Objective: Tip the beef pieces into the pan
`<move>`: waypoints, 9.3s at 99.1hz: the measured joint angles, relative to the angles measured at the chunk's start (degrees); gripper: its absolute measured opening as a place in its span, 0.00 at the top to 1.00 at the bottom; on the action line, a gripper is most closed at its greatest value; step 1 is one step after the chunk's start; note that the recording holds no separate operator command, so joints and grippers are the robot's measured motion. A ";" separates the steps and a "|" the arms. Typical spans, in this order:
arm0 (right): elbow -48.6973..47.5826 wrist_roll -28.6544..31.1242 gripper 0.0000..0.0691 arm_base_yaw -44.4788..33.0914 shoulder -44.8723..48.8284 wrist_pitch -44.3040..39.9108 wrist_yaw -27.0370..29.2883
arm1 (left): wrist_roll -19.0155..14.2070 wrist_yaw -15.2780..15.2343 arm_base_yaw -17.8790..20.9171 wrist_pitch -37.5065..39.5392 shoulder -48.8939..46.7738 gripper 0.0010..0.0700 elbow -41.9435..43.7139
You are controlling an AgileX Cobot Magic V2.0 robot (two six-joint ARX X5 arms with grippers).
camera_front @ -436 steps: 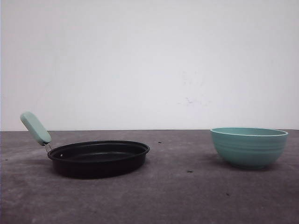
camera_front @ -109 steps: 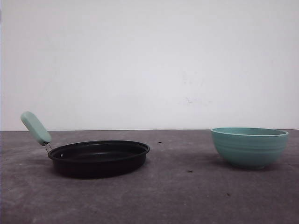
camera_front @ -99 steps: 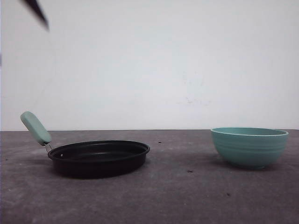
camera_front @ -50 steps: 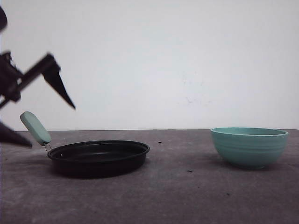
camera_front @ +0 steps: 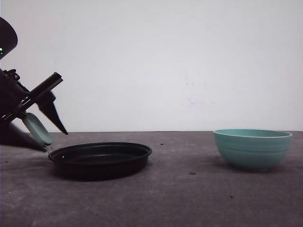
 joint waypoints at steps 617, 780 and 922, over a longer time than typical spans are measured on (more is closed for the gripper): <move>-4.87 -66.90 0.98 47.32 38.42 65.85 43.47 | 9.25 0.94 -12.28 -29.29 -25.18 0.95 14.34; -14.29 4.63 0.98 -3.80 51.95 14.51 1.22 | 11.19 2.05 -12.17 -27.91 -22.18 0.95 14.34; -3.93 8.17 0.99 8.20 -8.11 -10.08 -3.17 | 11.17 2.38 -11.15 -5.20 11.37 0.95 14.34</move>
